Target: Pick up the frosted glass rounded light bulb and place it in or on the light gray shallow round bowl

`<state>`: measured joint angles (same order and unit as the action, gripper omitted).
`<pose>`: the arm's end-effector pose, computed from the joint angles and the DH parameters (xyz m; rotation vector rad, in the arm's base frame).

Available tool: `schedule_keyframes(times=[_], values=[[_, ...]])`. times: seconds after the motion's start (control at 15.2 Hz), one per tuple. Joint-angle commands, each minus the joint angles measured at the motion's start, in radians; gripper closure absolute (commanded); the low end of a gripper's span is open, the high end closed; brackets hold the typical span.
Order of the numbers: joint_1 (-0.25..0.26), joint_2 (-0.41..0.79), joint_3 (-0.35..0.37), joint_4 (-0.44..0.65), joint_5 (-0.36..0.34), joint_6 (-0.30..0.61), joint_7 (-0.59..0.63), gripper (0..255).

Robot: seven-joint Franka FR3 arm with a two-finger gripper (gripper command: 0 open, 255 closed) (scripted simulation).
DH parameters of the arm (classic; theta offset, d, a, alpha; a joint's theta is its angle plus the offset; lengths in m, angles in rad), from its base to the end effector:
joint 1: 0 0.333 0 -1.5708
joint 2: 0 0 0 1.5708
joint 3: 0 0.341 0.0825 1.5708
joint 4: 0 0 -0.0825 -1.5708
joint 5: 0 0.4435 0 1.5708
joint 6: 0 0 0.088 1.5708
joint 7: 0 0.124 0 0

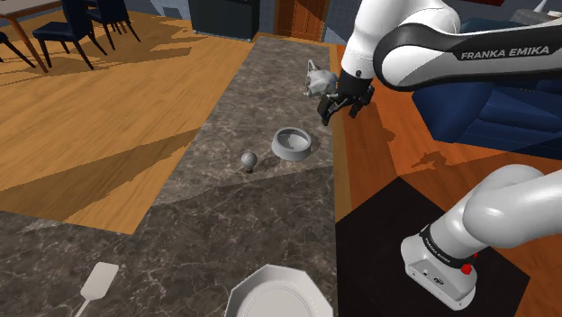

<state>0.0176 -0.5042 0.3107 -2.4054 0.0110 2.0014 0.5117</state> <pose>0.4310 0.1532 0.4799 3.0216 -0.3311 0.1941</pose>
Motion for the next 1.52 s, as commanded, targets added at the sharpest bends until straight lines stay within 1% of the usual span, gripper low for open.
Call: schedule_keyframes(times=[0.0,0.2,0.4,0.59,0.79,0.92,1.06,1.25,1.45], values=[[-0.007,0.075,0.039,0.021,-0.01,0.056,0.056,0],[-0.018,0.178,0.093,0.053,-0.038,0.126,0.142,0],[-0.03,0.29,0.144,0.098,-0.088,0.185,0.238,0],[-0.037,0.412,0.186,0.157,-0.163,0.232,0.345,0],[-0.029,0.541,0.211,0.231,-0.256,0.261,0.458,0],[-0.013,0.629,0.215,0.288,-0.323,0.271,0.531,0],[0.013,0.716,0.208,0.351,-0.385,0.274,0.598,0],[0.064,0.844,0.186,0.457,-0.465,0.269,0.682,0],[0.121,0.968,0.155,0.576,-0.526,0.257,0.744,0]])
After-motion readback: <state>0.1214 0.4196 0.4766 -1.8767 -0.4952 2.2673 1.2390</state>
